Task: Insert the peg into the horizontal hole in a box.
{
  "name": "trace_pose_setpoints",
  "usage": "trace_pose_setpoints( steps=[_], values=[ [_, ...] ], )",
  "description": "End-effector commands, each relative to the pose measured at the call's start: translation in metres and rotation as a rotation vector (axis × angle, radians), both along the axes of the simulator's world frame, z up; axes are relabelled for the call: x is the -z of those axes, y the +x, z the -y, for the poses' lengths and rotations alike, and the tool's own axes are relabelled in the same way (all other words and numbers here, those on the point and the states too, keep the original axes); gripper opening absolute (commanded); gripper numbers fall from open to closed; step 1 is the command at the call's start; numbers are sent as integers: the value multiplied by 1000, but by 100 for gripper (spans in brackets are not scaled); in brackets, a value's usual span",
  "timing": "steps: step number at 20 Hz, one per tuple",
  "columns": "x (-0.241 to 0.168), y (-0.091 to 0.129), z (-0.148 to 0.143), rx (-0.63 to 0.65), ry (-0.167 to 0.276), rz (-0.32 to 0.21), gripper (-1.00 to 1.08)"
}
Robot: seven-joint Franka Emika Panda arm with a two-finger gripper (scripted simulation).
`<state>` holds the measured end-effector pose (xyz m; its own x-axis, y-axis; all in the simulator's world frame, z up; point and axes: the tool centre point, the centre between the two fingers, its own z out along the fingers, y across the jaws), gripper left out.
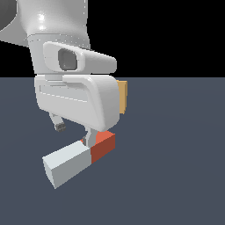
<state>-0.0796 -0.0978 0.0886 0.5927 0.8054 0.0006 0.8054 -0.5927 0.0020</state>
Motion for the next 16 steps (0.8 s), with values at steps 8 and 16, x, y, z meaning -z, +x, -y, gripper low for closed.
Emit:
trace_pose_setpoints(
  steps=[8,16],
  values=[
    [16,-20,10,106,0,-2,100],
    [26,-20,10,103,0,-3,100]
  ],
)
